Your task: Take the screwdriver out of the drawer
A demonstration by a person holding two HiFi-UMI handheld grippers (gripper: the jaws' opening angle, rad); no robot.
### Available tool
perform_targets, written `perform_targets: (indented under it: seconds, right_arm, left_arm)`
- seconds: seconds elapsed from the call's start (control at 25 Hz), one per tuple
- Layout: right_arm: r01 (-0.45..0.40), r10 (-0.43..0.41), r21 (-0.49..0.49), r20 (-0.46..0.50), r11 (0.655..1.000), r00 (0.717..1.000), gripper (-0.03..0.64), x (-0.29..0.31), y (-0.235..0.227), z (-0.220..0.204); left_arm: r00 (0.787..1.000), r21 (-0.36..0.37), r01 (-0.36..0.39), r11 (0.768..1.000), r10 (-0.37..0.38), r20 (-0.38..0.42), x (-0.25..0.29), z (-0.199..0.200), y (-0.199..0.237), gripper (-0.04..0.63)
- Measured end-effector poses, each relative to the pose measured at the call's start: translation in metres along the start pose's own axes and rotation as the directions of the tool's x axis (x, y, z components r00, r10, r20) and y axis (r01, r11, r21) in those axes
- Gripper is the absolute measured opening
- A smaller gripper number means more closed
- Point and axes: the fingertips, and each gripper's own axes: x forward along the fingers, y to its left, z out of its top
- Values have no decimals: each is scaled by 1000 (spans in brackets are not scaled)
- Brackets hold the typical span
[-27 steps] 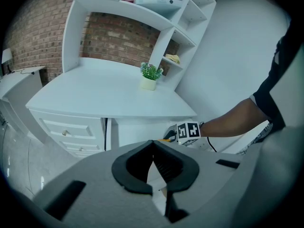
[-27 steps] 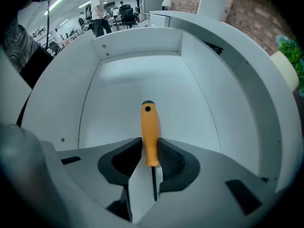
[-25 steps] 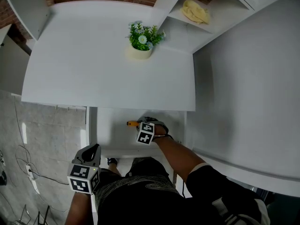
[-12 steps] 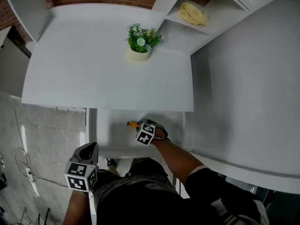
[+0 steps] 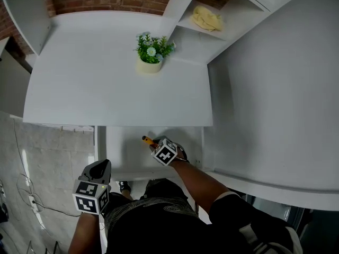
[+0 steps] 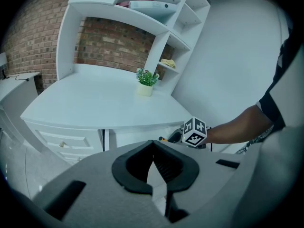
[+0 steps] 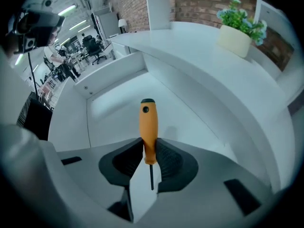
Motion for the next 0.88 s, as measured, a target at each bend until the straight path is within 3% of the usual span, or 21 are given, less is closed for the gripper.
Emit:
perform_targets:
  seconds: [0.44, 0.88]
  right_arm:
    - [-53, 15, 212, 178, 976, 984, 89, -44, 12, 13]
    - [-132, -30, 403, 371, 906, 928, 89, -98, 12, 29]
  left_arm:
    - [999, 46, 36, 998, -37, 16, 0, 13, -14, 17]
    - [996, 110, 77, 991, -81, 35, 5, 26, -34, 17]
